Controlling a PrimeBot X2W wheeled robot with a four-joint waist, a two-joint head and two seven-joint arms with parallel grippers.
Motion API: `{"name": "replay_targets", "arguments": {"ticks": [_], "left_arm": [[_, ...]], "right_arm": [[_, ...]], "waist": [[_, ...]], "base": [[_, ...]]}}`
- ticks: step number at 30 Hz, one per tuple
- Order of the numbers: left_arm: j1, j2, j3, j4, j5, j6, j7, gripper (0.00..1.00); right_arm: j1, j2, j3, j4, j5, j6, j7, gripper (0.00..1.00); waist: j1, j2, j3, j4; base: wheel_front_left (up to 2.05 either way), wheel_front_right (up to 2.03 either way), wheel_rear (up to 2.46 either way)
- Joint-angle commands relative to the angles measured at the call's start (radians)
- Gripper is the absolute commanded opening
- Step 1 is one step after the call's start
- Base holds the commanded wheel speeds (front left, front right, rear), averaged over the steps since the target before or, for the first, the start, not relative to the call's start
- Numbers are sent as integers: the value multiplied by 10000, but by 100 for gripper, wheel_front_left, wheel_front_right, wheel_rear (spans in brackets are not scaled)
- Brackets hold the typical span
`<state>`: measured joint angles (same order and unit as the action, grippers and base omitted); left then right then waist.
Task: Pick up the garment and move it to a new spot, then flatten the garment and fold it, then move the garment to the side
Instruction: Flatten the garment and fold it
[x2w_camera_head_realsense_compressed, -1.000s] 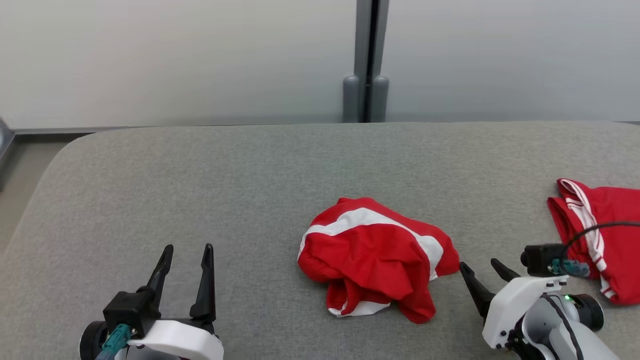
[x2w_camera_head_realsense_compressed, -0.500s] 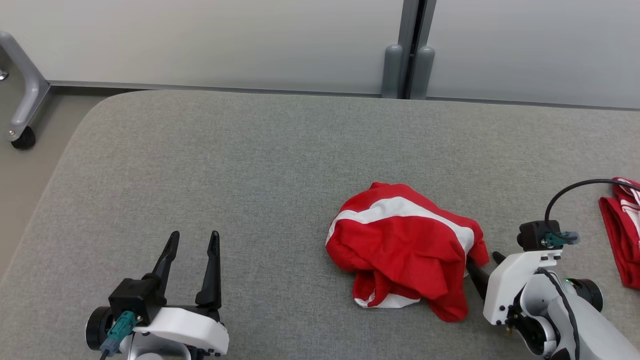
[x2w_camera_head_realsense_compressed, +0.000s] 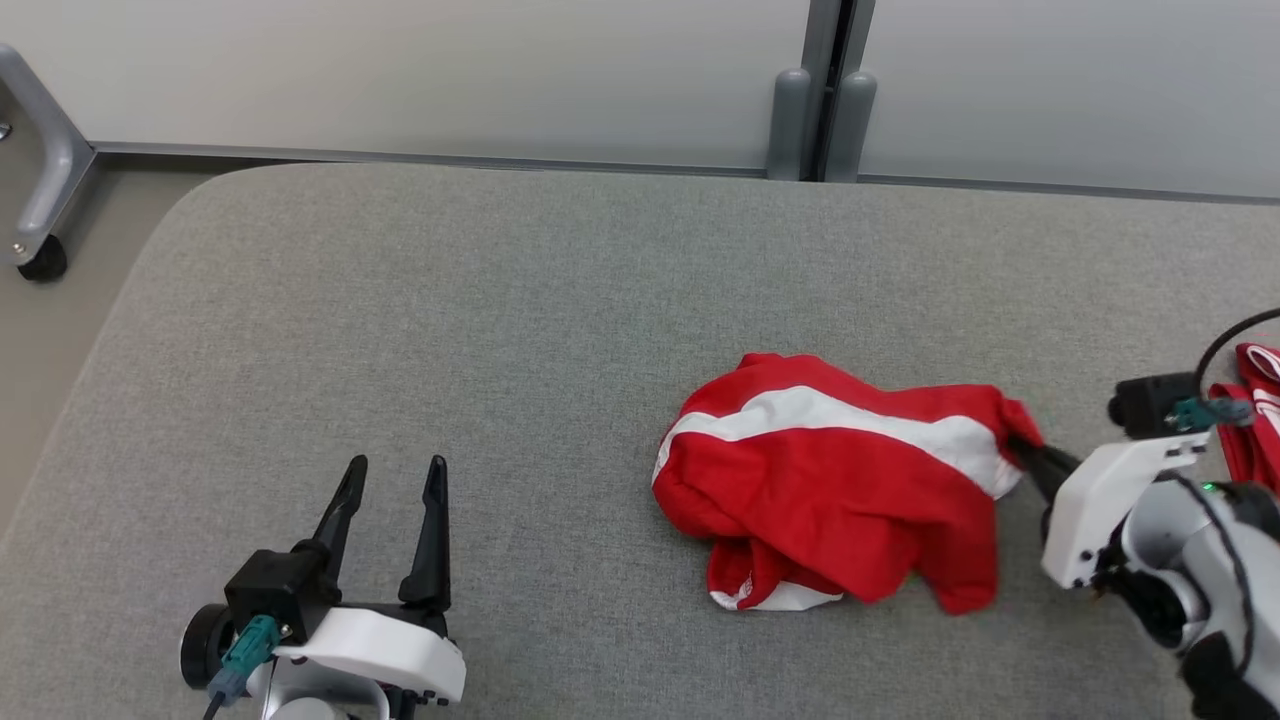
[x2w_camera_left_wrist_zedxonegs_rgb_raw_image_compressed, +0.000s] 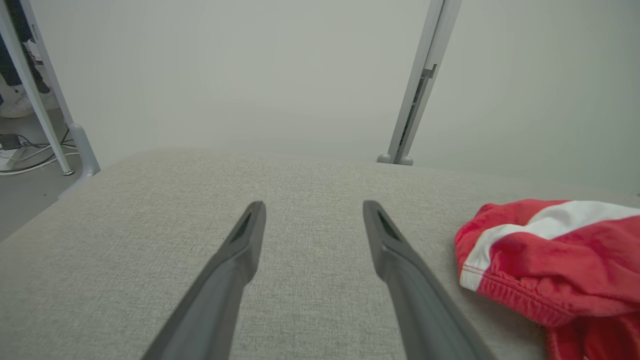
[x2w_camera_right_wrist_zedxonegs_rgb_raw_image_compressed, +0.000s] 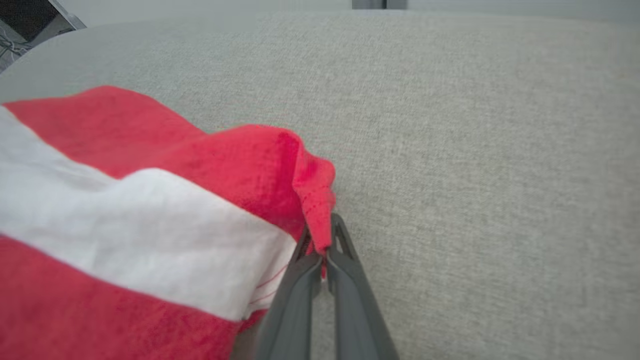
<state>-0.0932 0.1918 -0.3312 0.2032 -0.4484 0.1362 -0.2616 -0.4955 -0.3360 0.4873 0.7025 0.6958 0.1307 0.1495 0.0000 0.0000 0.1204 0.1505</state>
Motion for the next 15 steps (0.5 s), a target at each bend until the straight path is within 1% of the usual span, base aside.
{"name": "replay_targets", "arguments": {"ticks": [1,5,9,11,12,14,15], "left_arm": [[-250,0,19,-50,81,-41,-43,100],[-431,-19,12,-37,151,-106,-43,100],[-632,-100,6,17,214,-152,-43,100],[-675,-114,38,91,236,-212,-43,100],[-710,-131,47,138,244,-241,-43,100],[-757,-165,58,228,268,-278,-43,100],[-747,-168,95,302,293,-292,-43,100]], "right_arm": [[-221,-291,-90,21,18,3,15,0],[-917,-1030,-217,165,-78,3,176,0],[-1533,-1515,-312,547,-134,3,342,0],[-1746,-1579,-279,814,-180,1,406,62],[-1877,-1590,-302,933,-197,1,304,100],[-1996,-1541,-334,1205,-242,3,93,100],[-2043,-1395,-389,1402,-212,1,-223,100]], "waist": [[0,0,158,26],[0,0,562,152],[0,0,865,299],[0,0,913,342],[0,0,919,356],[0,0,840,362],[0,0,677,313]], "base": [[0,0,0],[0,0,0],[0,0,0],[0,0,0],[0,0,0],[0,0,0],[0,0,0]]}}
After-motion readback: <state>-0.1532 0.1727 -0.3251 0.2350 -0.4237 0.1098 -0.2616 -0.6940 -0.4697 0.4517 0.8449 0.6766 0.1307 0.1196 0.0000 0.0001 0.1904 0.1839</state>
